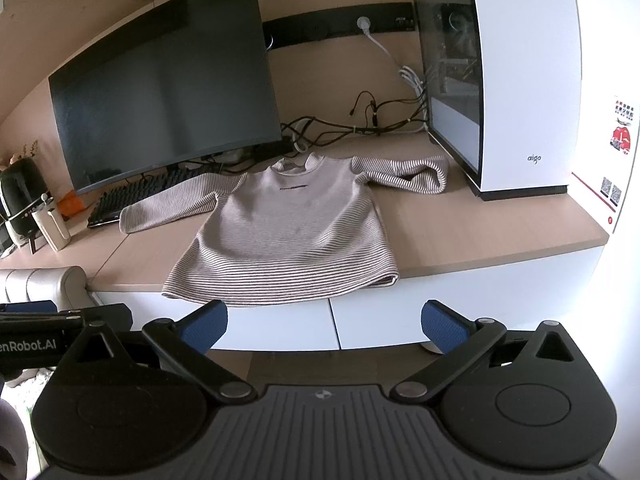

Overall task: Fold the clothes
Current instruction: 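Move the left gripper toward the sweater sleeve cuff near the keyboard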

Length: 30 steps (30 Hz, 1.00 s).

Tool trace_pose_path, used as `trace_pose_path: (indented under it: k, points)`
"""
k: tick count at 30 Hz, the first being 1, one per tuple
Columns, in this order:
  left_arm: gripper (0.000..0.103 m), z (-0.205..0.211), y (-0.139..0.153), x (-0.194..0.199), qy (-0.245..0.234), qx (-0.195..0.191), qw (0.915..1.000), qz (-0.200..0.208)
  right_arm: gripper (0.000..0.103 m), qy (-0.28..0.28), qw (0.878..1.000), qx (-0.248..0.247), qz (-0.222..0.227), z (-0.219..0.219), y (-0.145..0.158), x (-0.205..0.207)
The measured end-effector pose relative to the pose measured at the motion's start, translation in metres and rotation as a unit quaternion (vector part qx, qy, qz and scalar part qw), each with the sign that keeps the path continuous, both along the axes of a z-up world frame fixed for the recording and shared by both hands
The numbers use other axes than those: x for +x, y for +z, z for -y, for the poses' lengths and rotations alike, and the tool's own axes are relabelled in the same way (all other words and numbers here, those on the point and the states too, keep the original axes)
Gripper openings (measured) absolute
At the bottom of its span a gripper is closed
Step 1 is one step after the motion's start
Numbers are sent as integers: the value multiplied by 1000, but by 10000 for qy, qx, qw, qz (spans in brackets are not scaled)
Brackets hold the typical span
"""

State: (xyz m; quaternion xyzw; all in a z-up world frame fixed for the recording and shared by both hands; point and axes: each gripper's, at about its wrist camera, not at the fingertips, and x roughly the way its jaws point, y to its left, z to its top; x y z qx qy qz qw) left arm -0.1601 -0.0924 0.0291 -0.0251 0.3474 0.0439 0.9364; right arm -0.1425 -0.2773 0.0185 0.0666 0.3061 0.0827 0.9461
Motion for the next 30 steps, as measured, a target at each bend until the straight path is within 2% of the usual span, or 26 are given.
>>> trace_pose_path:
  k: [25, 30]
  points:
    - [103, 5, -2, 6, -13, 21, 10000, -66, 103, -33, 9999, 54, -83, 4, -4, 8]
    - [103, 4, -4, 14, -24, -32, 9998, -184, 103, -62, 9998, 86, -142, 6, -6, 13]
